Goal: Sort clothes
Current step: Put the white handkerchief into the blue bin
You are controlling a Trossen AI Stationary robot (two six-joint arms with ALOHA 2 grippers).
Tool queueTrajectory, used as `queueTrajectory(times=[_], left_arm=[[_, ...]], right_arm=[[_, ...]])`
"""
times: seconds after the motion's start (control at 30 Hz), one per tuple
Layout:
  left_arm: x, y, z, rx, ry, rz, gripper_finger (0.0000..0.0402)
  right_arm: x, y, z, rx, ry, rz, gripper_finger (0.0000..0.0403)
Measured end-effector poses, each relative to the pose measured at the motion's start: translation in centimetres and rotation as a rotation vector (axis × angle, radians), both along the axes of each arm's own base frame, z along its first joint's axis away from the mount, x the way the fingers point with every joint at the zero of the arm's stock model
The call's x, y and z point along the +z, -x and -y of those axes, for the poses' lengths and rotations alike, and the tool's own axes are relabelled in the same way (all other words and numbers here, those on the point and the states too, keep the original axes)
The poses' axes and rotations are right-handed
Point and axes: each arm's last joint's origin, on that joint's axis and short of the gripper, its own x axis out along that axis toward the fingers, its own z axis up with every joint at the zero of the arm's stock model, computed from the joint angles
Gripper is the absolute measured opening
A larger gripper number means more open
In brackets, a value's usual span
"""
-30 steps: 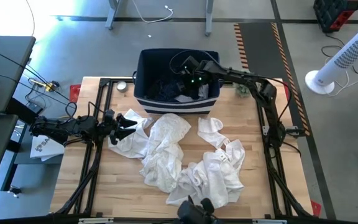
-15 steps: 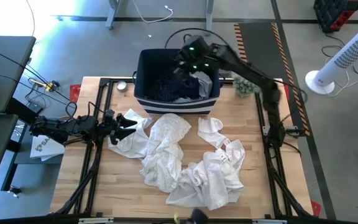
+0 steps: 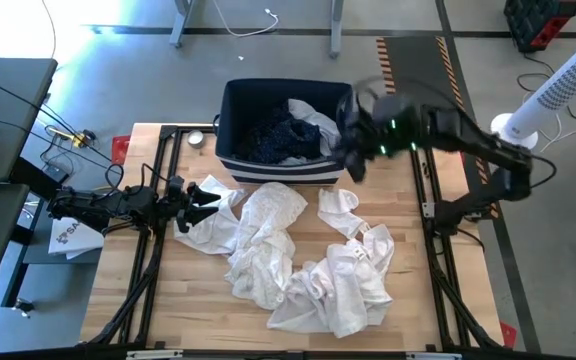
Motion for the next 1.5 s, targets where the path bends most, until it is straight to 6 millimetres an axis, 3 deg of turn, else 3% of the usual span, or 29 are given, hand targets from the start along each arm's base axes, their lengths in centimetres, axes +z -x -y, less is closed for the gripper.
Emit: queueTrajectory(times=[0.1, 0.2, 0.37, 0.5, 0.67, 0.9, 1.1, 1.17, 1.3, 1.5], left_arm=[[0.0, 0.0, 0.0, 0.001, -0.021, -0.003, 0.0296], [0.0, 0.0, 0.0, 0.001, -0.027, -0.004, 0.0296], [0.0, 0.0, 0.0, 0.0, -0.026, -0.004, 0.0296], [0.0, 0.0, 0.0, 0.0, -0.026, -0.004, 0.0296], [0.0, 0.0, 0.0, 0.0, -0.026, -0.004, 0.0296], [0.0, 0.0, 0.0, 0.001, -0.026, -0.003, 0.0296], [0.0, 0.0, 0.0, 0.001, -0.026, -0.004, 0.0296], [0.0, 0.0, 0.0, 0.001, -0.025, -0.004, 0.0296], [0.0, 0.0, 0.0, 0.001, -0.026, -0.004, 0.0296], [0.0, 0.0, 0.0, 0.001, -0.035, -0.005, 0.0296]], right_arm=[[-3.2, 1.7, -2.4, -0.01, -0.118, -0.085, 0.0163], [-7.6, 3.0, -4.1, -0.107, -0.22, -0.209, 0.0163], [-16.0, 4.3, -5.5, -0.37, -0.469, -0.469, 0.0163], [-21.5, 5.8, -6.0, -0.614, -0.669, -0.67, 0.0163], [-26.2, 7.4, -6.2, -0.794, -0.755, -0.746, 0.0163], [-31.1, 8.4, -6.1, -0.84, -0.884, -0.627, 0.0145], [-31.6, 8.2, -5.8, -0.838, -0.883, -0.519, 0.0023], [-30.5, 7.5, -5.6, -0.788, -0.872, -0.455, 0.0011], [-26.1, 5.8, -5.7, -0.609, -0.845, -0.302, 0.001], [-17.3, 4.5, -6.3, -0.066, -0.773, -0.073, 0.0008]])
